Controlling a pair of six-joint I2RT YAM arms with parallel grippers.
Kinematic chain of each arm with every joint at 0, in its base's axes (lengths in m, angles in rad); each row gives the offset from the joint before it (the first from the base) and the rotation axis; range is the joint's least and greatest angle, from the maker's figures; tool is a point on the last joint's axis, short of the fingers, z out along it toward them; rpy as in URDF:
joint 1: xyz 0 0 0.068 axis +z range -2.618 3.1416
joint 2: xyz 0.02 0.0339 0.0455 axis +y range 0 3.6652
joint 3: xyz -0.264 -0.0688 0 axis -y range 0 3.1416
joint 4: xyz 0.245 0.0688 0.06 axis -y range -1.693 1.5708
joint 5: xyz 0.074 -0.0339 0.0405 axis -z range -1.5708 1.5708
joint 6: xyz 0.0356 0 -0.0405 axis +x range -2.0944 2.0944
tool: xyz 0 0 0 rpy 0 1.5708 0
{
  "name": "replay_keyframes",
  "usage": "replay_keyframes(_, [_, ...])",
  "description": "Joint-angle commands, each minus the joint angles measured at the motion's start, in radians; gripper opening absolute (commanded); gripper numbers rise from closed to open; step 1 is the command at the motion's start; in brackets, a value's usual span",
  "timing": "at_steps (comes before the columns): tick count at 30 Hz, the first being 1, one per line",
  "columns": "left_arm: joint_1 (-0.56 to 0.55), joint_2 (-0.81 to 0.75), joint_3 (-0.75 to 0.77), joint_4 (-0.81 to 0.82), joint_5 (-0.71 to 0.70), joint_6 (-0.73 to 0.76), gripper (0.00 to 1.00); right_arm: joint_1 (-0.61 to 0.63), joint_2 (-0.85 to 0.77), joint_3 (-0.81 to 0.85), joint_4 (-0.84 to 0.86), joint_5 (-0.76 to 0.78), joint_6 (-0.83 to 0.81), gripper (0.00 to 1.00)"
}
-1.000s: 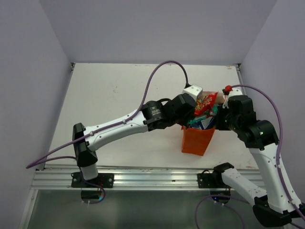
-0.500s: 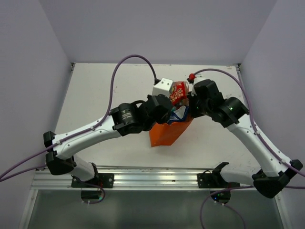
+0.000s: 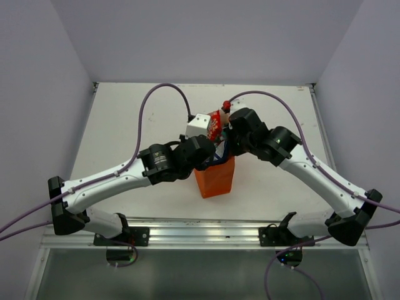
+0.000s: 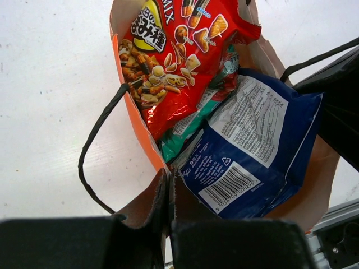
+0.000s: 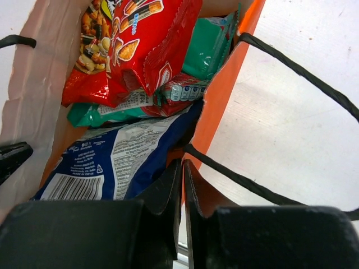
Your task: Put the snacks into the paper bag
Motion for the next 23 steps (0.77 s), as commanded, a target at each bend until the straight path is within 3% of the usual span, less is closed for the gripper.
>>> replay_keyframes(1, [0.006, -0.014, 0.041, 0.046, -0.056, -0.014, 0.09, 0.006, -0.031, 0.034, 0.043, 0.057, 0.018, 0.11])
replay_keyframes(2, [0.006, -0.014, 0.059, 0.048, -0.074, 0.000, 0.38, 0.006, -0.037, 0.041, 0.037, 0.065, 0.017, 0.15])
replay_keyframes(3, [0.006, -0.014, 0.106, 0.048, -0.086, 0.008, 0.53, 0.008, -0.042, 0.049, 0.030, 0.092, 0.020, 0.21])
replay_keyframes(4, [0.004, -0.015, 0.136, 0.049, -0.099, 0.020, 0.59, 0.008, -0.042, 0.081, 0.017, 0.103, 0.024, 0.24])
replay_keyframes(9, [0.001, -0.062, 0.291, 0.099, -0.192, 0.119, 0.75, 0.006, -0.040, 0.213, -0.107, 0.184, 0.052, 0.27])
replay_keyframes(15, [0.009, -0.199, 0.190, 0.147, -0.359, 0.140, 0.87, 0.008, -0.106, 0.252, -0.219, 0.335, 0.103, 0.35])
replay_keyframes(18, [0.120, -0.296, 0.066, 0.109, -0.302, 0.120, 0.94, 0.008, -0.127, 0.207, -0.286, 0.470, 0.115, 0.39])
replay_keyframes(19, [0.221, -0.343, 0.036, 0.104, -0.279, 0.121, 0.95, 0.008, -0.137, 0.180, -0.302, 0.493, 0.120, 0.39])
replay_keyframes(23, [0.384, -0.418, -0.068, 0.115, -0.214, 0.205, 1.00, 0.006, -0.176, 0.114, -0.355, 0.586, 0.165, 0.34])
